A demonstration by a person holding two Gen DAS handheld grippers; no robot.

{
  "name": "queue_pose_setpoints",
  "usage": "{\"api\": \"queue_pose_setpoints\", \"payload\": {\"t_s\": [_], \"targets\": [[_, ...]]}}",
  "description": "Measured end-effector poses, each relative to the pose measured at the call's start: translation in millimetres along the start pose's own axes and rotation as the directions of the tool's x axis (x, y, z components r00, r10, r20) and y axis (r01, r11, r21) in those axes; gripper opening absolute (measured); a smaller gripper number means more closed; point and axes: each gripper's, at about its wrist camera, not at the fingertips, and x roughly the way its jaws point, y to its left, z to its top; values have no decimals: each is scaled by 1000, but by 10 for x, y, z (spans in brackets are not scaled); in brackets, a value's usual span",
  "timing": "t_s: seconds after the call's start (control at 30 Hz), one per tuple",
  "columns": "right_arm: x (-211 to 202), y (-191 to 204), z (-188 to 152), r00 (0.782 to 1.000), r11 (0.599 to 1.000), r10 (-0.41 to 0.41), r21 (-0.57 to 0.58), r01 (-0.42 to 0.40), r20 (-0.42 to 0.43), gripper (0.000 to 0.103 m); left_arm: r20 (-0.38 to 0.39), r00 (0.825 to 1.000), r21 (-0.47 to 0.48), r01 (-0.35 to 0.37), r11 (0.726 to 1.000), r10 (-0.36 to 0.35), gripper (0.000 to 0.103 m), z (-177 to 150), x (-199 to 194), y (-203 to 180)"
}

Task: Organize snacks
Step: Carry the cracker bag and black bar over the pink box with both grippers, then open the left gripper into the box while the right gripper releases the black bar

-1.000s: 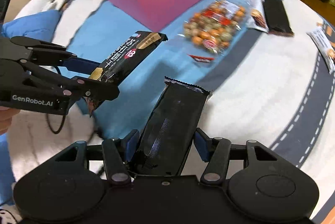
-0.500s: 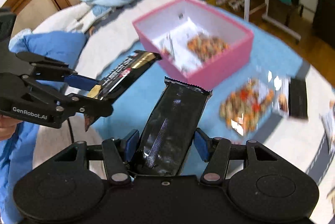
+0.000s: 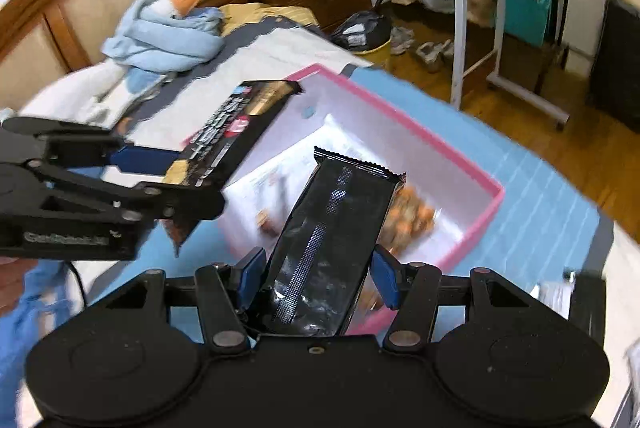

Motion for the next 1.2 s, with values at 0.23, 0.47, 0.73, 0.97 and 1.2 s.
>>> {"api": "queue_pose_setpoints", "payload": {"t_s": [0.23, 0.47, 0.73, 0.97, 1.2], "targets": [[607, -65, 272, 999, 996, -43, -77, 44, 5, 62, -2, 997, 4, -74, 997, 74, 46, 174, 751, 227], [998, -190, 444, 998, 997, -25, -75, 20, -60, 62, -114, 993, -42, -21, 999, 16, 47, 206, 1241, 463], [1149, -263, 463, 997, 996, -52, -73, 48, -55, 67, -185, 983, -179, -38, 983, 4, 47, 126, 1600, 655], [519, -357, 309, 1000, 999, -11, -53, 12, 27, 70, -120, 992, -122, -57, 991, 42, 57, 120, 1224, 447], [-501, -443, 8, 994, 998, -12, -65, 20, 113, 71, 3, 999, -31, -37, 999, 37, 73, 171, 402, 134]]}}
